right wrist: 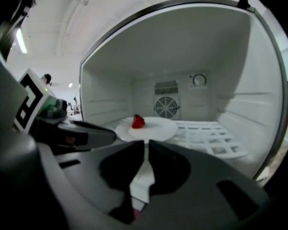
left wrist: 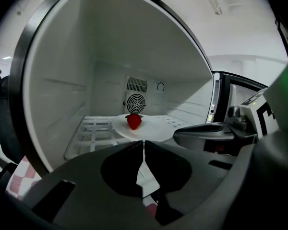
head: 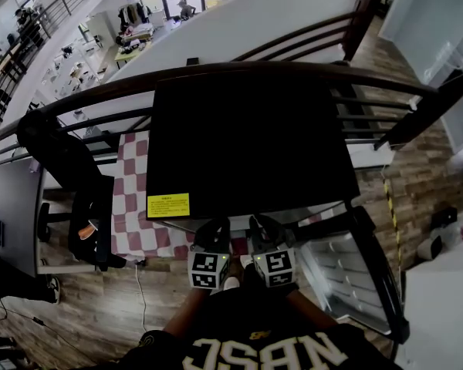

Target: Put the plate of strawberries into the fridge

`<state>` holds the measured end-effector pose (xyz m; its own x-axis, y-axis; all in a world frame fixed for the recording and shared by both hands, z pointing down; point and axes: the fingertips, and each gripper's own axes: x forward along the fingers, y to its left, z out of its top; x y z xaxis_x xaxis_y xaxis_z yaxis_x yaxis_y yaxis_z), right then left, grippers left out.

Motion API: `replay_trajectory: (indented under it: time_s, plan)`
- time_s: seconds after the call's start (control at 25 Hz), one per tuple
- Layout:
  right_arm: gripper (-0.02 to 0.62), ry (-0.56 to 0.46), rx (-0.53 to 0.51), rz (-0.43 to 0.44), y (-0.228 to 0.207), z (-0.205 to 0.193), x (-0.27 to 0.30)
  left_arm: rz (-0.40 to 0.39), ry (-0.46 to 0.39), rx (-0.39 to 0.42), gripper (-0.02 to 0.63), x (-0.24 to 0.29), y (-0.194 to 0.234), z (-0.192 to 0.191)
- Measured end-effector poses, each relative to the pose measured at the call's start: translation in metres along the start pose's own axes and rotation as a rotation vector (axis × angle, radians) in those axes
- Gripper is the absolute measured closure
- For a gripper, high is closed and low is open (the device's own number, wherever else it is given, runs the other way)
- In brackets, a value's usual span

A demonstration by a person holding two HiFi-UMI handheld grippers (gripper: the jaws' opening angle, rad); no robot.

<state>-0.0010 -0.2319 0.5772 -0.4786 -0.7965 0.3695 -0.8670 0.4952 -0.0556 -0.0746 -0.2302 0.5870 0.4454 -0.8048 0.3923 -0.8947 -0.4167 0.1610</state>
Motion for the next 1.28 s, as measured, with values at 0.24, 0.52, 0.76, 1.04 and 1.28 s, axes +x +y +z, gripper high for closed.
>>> replay_trajectory:
  time_s: [0.24, 0.52, 0.76, 1.04, 1.28]
  plan:
    - [0.552, -0.001, -0.01, 0.01, -0.003, 0.005, 0.01, 0.014, -0.017, -0.004, 0.578, 0.007, 0.002, 0.01]
    - [0.554, 0.004, 0.005, 0.033, -0.004, 0.01, 0.019, 0.029, -0.006, -0.035, 0.578, 0.015, 0.008, 0.016]
    - [0.552, 0.013, 0.006, 0.042, -0.005, 0.013, 0.028, 0.048, 0.006, -0.053, 0.578, 0.022, 0.014, 0.018]
    - [0.552, 0.015, 0.01, 0.054, -0.006, 0.014, 0.028, 0.063, 0.01, -0.064, 0.578, 0.023, 0.014, 0.019]
    - [0.554, 0.009, 0.018, 0.061, -0.005, 0.015, 0.026, 0.06, -0.003, -0.081, 0.578, 0.02, 0.011, 0.021]
